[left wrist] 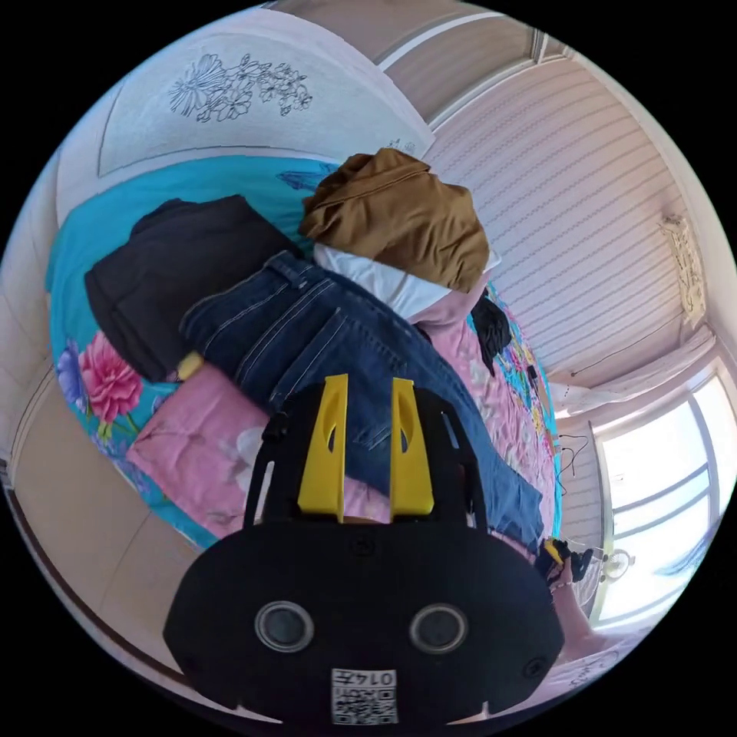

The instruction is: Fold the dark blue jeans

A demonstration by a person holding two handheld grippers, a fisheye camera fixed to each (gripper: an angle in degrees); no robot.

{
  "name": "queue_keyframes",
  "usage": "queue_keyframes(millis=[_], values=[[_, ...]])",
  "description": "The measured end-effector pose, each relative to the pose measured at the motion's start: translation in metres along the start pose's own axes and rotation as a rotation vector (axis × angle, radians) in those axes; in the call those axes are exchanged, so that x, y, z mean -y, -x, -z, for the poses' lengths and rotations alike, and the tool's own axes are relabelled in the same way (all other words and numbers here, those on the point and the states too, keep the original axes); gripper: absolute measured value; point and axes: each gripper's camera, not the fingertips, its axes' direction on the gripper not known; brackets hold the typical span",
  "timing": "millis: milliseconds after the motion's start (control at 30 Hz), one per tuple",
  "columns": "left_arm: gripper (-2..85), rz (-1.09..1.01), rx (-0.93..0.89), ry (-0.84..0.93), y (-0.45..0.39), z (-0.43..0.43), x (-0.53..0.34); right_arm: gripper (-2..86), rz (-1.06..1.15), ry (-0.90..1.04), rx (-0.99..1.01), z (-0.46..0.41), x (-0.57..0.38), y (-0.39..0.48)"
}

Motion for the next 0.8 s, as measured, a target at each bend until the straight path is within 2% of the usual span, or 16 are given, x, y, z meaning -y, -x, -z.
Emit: queue_keyframes(millis=[133, 167, 200, 333, 433, 533, 600, 800], values=[[10.4, 0.092, 0.01, 0.056, 0.027, -0.003, -0.042, 8.3, -0.123, -0.02, 0.047, -0.019, -0.061, -0.027], [10.6, 0.103, 0.0, 0.058, 0.029, -0.005, -0.045, 8.2, -0.17, -0.083, 0.099, -0.023, -0.075, -0.035], [11.0, 0.139, -0.036, 0.055, 0.031, -0.009, -0.049, 8.4, -0.215, -0.166, 0.158, -0.023, -0.084, -0.041], [12.7, 0.213, -0.241, -0.011, 0.017, -0.03, -0.044, 10.6, -0.316, -0.258, 0.282, -0.037, -0.074, -0.044], [13.6, 0.226, -0.204, -0.001, -0.007, -0.054, -0.03, 10.7, -0.385, -0.283, 0.321, -0.056, -0.052, -0.037], [11.6, 0.292, -0.126, 0.008, -0.026, -0.069, -0.021, 6.8, -0.477, -0.301, 0.367, -0.074, -0.037, -0.032], [7.7, 0.286, -0.114, 0.035, -0.036, -0.068, -0.015, 3.2, -0.465, -0.245, 0.467, -0.085, -0.024, -0.021], [4.2, 0.187, -0.254, 0.057, -0.066, -0.022, -0.015, 0.9, -0.267, -0.186, 0.464, -0.064, -0.002, 0.023]])
